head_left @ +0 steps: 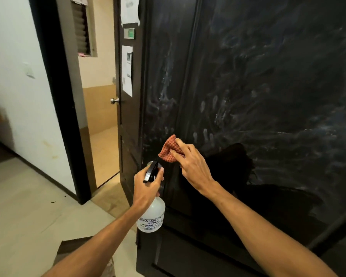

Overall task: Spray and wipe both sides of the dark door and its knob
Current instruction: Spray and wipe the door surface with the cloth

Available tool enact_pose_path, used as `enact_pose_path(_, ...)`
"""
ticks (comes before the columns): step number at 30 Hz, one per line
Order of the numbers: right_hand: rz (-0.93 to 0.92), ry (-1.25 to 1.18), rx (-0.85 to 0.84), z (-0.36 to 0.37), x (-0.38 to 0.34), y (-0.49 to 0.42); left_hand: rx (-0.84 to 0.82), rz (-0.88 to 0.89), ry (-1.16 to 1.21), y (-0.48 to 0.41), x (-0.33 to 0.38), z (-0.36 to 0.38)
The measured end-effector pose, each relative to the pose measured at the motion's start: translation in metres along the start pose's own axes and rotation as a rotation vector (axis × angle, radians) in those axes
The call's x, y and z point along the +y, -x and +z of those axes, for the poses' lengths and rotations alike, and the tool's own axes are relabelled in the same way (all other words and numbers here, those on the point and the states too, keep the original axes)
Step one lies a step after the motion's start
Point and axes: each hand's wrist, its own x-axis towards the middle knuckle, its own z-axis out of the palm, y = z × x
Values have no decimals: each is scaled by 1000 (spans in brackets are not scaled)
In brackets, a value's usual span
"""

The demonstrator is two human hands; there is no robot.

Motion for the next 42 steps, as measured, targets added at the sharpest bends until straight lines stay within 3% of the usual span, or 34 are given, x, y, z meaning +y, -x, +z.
enact_pose_path(8, -211, 176, -177, 40, -16, -27, 108, -128, -131, -28, -38, -26)
enact_pose_path(15, -96, 154, 44, 43, -24, -74, 43, -102, -176, -49, -36, -53)
enact_pose_path(18, -278, 272, -157, 71, -40, -67, -44, -62, -172, -65, -38, -68)
enact_pose_path(20, -306, 296, -255, 73, -41, -70, -77, -21, -175, -75, -29, -76)
enact_pose_path(25, -76, 200, 56, 20, -27, -122, -105, 73, -134, -95, -12, -86)
enact_pose_path(27, -19, 207, 107, 11, -24, -129, -117, 91, -89, -101, -3, -83)
enact_pose_path(31, -205, 332, -140, 40, -31, -95, -141, 107, 4, -106, 7, -78)
enact_pose_path(33, -245, 348, -186, 38, -28, -90, -170, 112, 21, -106, 12, -78)
enact_pose_path(39, 66, 283, 272, -71, 13, -174, -207, 166, -9, -125, 54, -72)
enact_pose_path(42, 36, 314, 289, -75, 15, -172, -226, 168, -34, -128, 63, -67)
